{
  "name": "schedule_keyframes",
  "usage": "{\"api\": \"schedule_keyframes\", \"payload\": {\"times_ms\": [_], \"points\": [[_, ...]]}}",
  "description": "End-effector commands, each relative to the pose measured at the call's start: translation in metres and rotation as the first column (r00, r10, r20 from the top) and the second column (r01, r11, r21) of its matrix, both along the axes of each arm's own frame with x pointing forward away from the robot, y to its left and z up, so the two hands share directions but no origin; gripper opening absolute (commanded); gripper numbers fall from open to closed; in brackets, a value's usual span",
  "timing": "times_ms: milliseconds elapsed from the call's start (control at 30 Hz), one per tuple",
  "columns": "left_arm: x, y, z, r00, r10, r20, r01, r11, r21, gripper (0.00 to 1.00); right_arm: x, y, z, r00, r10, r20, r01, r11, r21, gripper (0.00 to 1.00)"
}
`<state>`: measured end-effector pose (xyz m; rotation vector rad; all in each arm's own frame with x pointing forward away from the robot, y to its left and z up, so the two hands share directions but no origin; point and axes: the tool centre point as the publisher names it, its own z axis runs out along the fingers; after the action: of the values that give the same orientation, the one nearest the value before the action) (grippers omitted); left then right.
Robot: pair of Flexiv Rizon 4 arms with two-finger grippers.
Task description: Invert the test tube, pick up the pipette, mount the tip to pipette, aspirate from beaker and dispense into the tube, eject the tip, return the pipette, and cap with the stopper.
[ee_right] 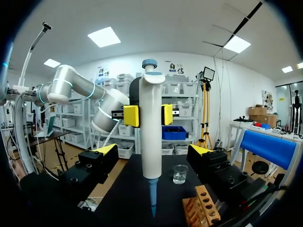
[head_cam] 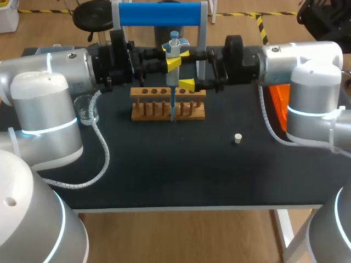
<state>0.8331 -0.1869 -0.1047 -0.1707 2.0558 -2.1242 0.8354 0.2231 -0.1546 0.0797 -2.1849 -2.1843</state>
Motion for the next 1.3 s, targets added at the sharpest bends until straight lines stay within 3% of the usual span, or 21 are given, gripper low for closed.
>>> {"api": "schedule_keyframes", "payload": {"times_ms": [33,567,967,1300], "points": [[-0.001,0.000,0.000,1.000,0.001,0.001,-0.001,1.000,0.000,0.00,0.006,0.008,-0.002,1.000,-0.006,-0.006,0.006,1.000,0.002,0.96],[-0.001,0.000,0.000,1.000,0.001,0.001,-0.001,1.000,0.000,0.00,0.011,0.022,0.003,0.999,0.032,0.013,-0.032,0.999,0.006,0.82],[-0.001,0.000,0.000,1.000,0.001,0.001,-0.001,1.000,0.000,0.00,0.007,0.026,0.006,0.997,0.072,0.034,-0.072,0.997,0.009,0.56],[-0.001,0.000,0.000,1.000,0.001,0.001,-0.001,1.000,0.000,0.00,0.004,0.027,0.004,0.997,0.079,0.022,-0.080,0.997,0.015,0.55]]}}
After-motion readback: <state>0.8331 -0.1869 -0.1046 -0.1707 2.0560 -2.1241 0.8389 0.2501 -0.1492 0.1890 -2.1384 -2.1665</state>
